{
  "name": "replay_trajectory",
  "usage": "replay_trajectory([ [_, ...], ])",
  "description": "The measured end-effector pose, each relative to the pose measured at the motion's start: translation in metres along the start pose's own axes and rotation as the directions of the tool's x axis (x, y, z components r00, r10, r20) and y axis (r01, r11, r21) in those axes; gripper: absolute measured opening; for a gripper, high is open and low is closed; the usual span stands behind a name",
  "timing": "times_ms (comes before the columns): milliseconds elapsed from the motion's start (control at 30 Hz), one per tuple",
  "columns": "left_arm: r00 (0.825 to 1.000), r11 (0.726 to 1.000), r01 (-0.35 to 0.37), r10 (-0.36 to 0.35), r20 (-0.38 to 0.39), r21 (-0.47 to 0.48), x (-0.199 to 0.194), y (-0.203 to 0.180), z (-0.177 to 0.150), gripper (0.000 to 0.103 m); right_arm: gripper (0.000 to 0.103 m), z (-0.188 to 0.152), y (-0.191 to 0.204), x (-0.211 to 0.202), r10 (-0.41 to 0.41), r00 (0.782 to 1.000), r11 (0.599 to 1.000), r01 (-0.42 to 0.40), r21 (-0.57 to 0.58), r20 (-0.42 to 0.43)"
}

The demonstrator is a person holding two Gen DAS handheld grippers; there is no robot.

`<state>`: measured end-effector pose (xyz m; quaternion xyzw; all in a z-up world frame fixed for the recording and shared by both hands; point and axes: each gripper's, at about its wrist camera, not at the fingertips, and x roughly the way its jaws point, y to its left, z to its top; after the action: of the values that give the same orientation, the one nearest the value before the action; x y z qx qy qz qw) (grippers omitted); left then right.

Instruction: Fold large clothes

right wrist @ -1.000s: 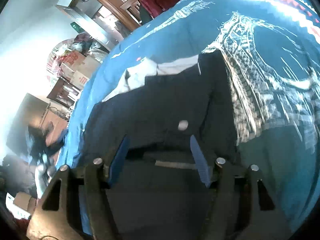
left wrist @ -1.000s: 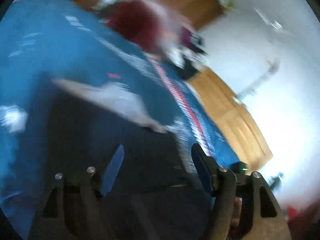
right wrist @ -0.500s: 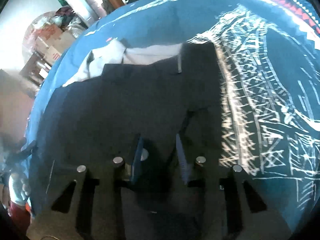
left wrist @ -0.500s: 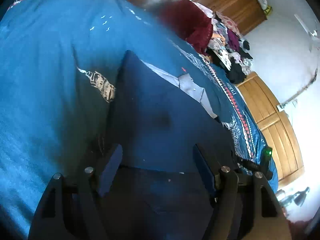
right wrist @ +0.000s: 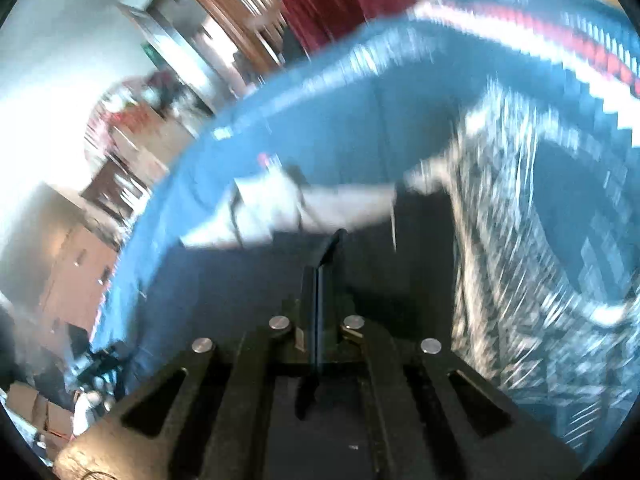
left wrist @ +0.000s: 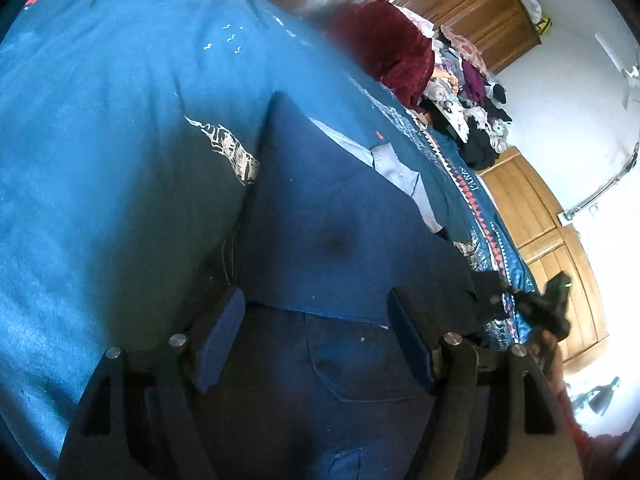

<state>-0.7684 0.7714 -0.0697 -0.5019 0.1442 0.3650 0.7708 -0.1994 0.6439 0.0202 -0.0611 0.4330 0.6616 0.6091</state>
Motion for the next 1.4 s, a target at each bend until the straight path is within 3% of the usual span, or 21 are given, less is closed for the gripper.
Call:
replay_trajectory([
  [100, 1.0, 1.0, -0.001, 0.001, 0.004, 0.001, -0.001, 0.003, -0.002, 0.075, 0.0, 0.008, 0.007, -0.009, -0.026, 0.999, 0.999, 0.028, -0.046, 0.044],
  [233, 1.0, 1.0, -0.013, 0.013, 0.005, 0.014, -0.001, 0.004, -0.005, 0.076, 0.0, -0.007, -0.01, 0.022, -0.09, 0.994, 0.995, 0.086, -0.053, -0.064],
  [467, 1.0, 1.0, -0.013, 0.013, 0.007, 0.01, -0.004, 0.004, -0.008, 0.077, 0.002, -0.031, -0.041, 0.033, -0.199, 0.97, 0.98, 0.199, -0.012, -0.141],
  [567, 1.0, 1.0, -0.009, 0.009, 0.009, 0.017, -0.004, 0.003, -0.008, 0.08, 0.003, -0.043, -0.015, 0.013, -0.135, 0.987, 0.99, 0.131, -0.043, -0.089],
  [667, 1.0, 1.0, -0.01, 0.01, 0.007, 0.023, -0.004, 0.002, -0.009, 0.08, 0.007, -0.068, 0.019, 0.02, -0.07, 0.99, 0.987, 0.051, -0.152, -0.126],
  [767, 1.0, 1.0, -0.018, 0.018, -0.011, 0.024, -0.005, 0.0, -0.007, 0.08, 0.016, -0.08, 0.034, 0.039, -0.057, 0.986, 0.98, 0.026, -0.195, -0.154],
  [867, 0.999, 0.998, -0.047, 0.048, -0.024, 0.042, -0.012, -0.005, -0.01, 0.08, 0.025, -0.076, 0.036, 0.052, -0.037, 0.99, 0.989, 0.017, -0.148, -0.133],
  [933, 0.998, 0.998, -0.055, 0.057, -0.027, 0.044, -0.019, -0.004, -0.014, 0.08, 0.039, -0.075, 0.035, 0.063, -0.025, 0.989, 0.992, 0.007, -0.126, -0.147],
  [1033, 0.995, 0.994, -0.098, 0.099, -0.023, 0.038, -0.037, 0.001, -0.021, 0.08, 0.039, -0.085, 0.018, 0.084, -0.023, 0.972, 0.997, 0.006, -0.073, -0.234],
  [1100, 0.993, 0.993, -0.117, 0.117, -0.014, 0.028, -0.052, 0.006, -0.024, 0.08, 0.04, -0.082, 0.023, 0.074, -0.045, 0.972, 0.995, 0.022, -0.099, -0.23],
  [1167, 0.99, 0.989, -0.141, 0.142, -0.007, 0.038, -0.067, 0.009, -0.03, 0.08, 0.042, -0.078, 0.036, 0.056, -0.04, 0.984, 0.989, 0.014, -0.148, -0.171],
  [1233, 0.986, 0.985, -0.167, 0.168, -0.012, 0.045, -0.08, 0.014, -0.036, 0.08, 0.056, -0.077, 0.04, 0.05, -0.019, 0.989, 0.986, -0.006, -0.166, -0.15],
  [1300, 0.983, 0.983, -0.179, 0.18, -0.023, 0.031, -0.093, 0.023, -0.046, 0.08, 0.066, -0.086, 0.032, 0.065, -0.057, 0.973, 0.984, 0.017, -0.175, -0.224],
  [1333, 0.983, 0.984, -0.179, 0.18, -0.025, 0.018, -0.101, 0.029, -0.051, 0.08, 0.066, -0.096, 0.025, 0.074, -0.069, 0.958, 0.985, 0.022, -0.172, -0.277],
  [1400, 0.984, 0.984, -0.176, 0.176, -0.028, 0.009, -0.113, 0.034, -0.06, 0.08, 0.065, -0.098, 0.028, 0.059, -0.112, 0.957, 0.977, 0.056, -0.207, -0.268],
])
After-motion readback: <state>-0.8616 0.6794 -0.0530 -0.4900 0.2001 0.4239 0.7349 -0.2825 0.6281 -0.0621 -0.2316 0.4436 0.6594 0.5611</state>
